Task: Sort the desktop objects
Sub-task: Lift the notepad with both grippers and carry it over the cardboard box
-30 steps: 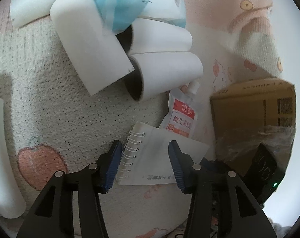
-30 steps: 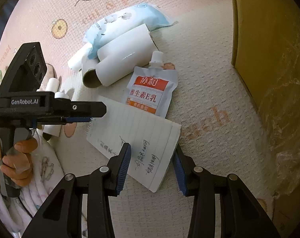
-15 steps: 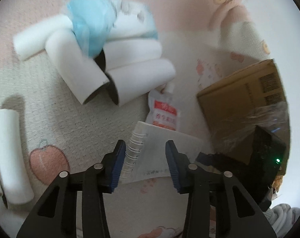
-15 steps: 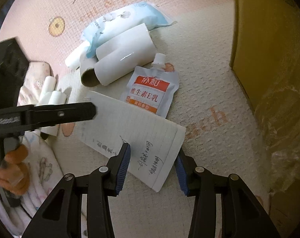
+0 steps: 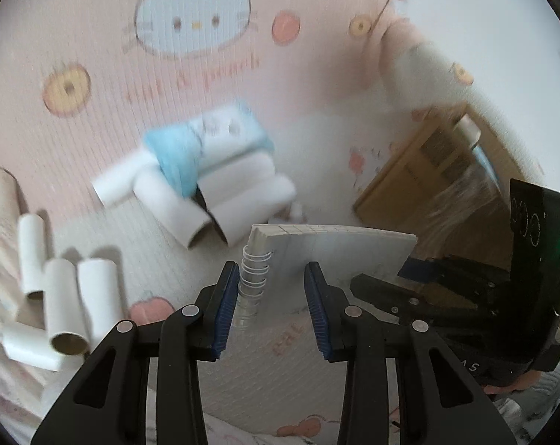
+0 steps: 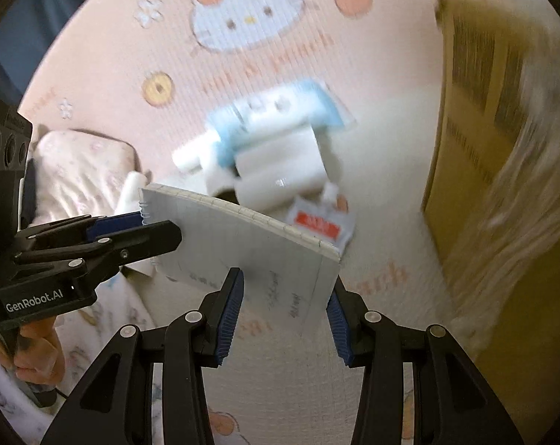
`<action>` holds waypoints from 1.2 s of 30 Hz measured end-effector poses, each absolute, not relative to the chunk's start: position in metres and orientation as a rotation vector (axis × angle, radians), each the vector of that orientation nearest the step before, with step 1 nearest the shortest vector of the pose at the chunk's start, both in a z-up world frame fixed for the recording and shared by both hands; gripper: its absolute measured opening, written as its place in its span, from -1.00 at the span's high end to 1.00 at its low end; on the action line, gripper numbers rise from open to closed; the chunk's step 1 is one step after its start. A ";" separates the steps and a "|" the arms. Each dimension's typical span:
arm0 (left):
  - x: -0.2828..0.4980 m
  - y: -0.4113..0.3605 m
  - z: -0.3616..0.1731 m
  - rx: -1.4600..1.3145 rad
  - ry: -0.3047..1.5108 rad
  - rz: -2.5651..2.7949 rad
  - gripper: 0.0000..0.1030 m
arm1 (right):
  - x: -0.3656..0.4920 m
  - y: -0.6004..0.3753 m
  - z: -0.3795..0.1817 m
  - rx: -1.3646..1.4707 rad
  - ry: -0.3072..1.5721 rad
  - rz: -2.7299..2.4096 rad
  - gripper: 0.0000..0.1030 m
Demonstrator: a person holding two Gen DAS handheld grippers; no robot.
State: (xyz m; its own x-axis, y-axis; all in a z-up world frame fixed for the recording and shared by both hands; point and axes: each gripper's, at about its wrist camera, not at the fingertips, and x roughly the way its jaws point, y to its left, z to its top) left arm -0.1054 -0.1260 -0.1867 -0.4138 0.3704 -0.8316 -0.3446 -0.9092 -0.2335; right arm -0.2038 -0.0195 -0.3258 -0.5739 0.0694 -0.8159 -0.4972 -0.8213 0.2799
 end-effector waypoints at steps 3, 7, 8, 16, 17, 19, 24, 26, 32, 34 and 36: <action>-0.100 -0.126 -0.163 -1.317 -0.036 2.378 0.23 | -0.208 -0.024 -0.306 -1.187 0.688 2.451 0.20; -0.095 -0.120 -0.134 -1.238 -0.033 2.418 0.23 | -0.200 -0.027 -0.278 -1.109 0.656 2.488 0.20; -0.093 -0.118 -0.129 -1.222 -0.030 2.426 0.23 | -0.199 -0.027 -0.270 -1.096 0.634 2.492 0.20; -0.084 -0.088 -0.078 -1.068 0.033 2.455 0.23 | -0.176 -0.020 -0.223 -0.938 0.607 2.525 0.20; -0.083 -0.083 -0.071 -1.048 0.039 2.452 0.23 | -0.172 -0.018 -0.218 -0.919 0.610 2.527 0.20; -0.083 -0.072 -0.061 -1.018 0.063 2.453 0.23 | -0.160 -0.013 -0.207 -0.874 0.619 2.523 0.20; -0.089 -0.037 -0.044 -0.967 0.100 2.418 0.23 | -0.135 0.003 -0.189 -0.779 0.629 2.514 0.20; -0.092 -0.021 -0.041 -0.966 0.115 2.398 0.24 | -0.124 0.014 -0.185 -0.754 0.637 2.493 0.20; -0.096 0.032 -0.036 -0.927 0.174 2.324 0.24 | -0.085 0.041 -0.175 -0.692 0.639 2.415 0.20; -0.099 0.048 -0.034 -0.917 0.183 2.299 0.24 | -0.072 0.050 -0.172 -0.673 0.641 2.382 0.20; -0.103 0.066 -0.035 -0.922 0.190 2.267 0.24 | -0.056 0.061 -0.171 -0.656 0.653 2.351 0.20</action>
State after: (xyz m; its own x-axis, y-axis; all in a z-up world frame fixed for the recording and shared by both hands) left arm -0.1032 0.0664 -0.0347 -0.5234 0.5340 -0.6640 -0.6371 -0.7627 -0.1112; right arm -0.0565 0.0611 -0.1710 -0.6943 0.4147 -0.5883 -0.6587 -0.6954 0.2872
